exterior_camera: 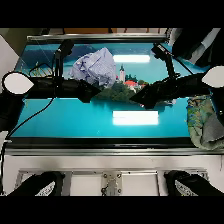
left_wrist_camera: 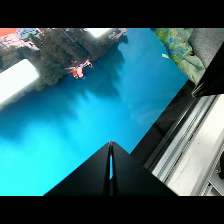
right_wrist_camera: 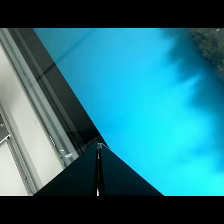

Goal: Fold the clothes and pants, and hang the long-sleeved shirts on hangers.

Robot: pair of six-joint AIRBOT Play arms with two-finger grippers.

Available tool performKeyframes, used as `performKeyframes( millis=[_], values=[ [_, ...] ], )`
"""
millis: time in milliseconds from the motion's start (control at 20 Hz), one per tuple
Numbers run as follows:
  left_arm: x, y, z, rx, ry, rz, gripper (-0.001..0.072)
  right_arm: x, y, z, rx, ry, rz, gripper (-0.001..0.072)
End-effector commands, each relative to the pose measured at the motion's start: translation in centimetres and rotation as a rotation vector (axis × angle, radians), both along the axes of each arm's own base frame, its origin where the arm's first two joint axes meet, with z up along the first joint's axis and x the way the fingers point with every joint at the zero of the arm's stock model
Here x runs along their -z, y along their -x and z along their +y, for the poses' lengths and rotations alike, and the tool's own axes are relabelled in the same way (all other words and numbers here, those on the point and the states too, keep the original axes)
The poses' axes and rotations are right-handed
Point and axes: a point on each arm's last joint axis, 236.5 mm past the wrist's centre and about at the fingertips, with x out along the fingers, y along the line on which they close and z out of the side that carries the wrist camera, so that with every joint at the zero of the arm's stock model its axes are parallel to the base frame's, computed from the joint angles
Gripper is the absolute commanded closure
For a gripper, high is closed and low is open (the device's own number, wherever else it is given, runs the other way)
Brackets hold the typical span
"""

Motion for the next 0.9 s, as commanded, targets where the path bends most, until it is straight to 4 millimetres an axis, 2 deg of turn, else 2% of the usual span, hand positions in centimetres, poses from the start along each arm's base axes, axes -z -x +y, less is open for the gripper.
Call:
performKeyframes(
  millis=[0,300,350,400,450,550,650,750,850],
  values=[
    [0.0,0.0,0.0,0.0,0.0,0.0,0.0693,0.0,0.0,0.0,-0.001,0.0,0.0,0.0692],
    [0.0,0.0,0.0,-0.001,0.001,-0.002,0.0693,0.0,0.0,0.0,-0.001,0.0,0.0,0.0693],
    [-0.3,-0.8,0.1,-0.028,0.009,-0.023,0.0674,0.0,0.0,0.0,-0.001,0.0,0.0,0.0693],
    [-0.8,-1.9,0.3,-0.066,0.022,-0.053,0.0311,0.0,0.0,0.0,-0.001,0.0,0.0,0.0692],
    [-1.4,-3.8,1.0,-0.144,0.053,-0.068,0.003,0.0,0.0,0.0,-0.001,0.0,0.0,0.0693],
    [-2.2,-8.9,3.7,-0.333,0.108,-0.092,0.0027,0.0,0.0,0.0,-0.001,0.0,0.001,0.0692],
    [-0.6,-14.3,6.4,-0.473,0.093,-0.087,0.0027,0.0,0.0,0.0,-0.001,0.0,0.0,0.0692],
    [3.1,-18.8,7.6,-0.539,0.063,-0.034,0.0027,0.1,0.0,0.0,0.0,0.001,0.003,0.0692],
    [8.5,-22.8,7.5,-0.579,0.056,0.059,0.0028,0.2,-0.1,0.1,-0.001,0.0,0.005,0.0692]
  ],
)
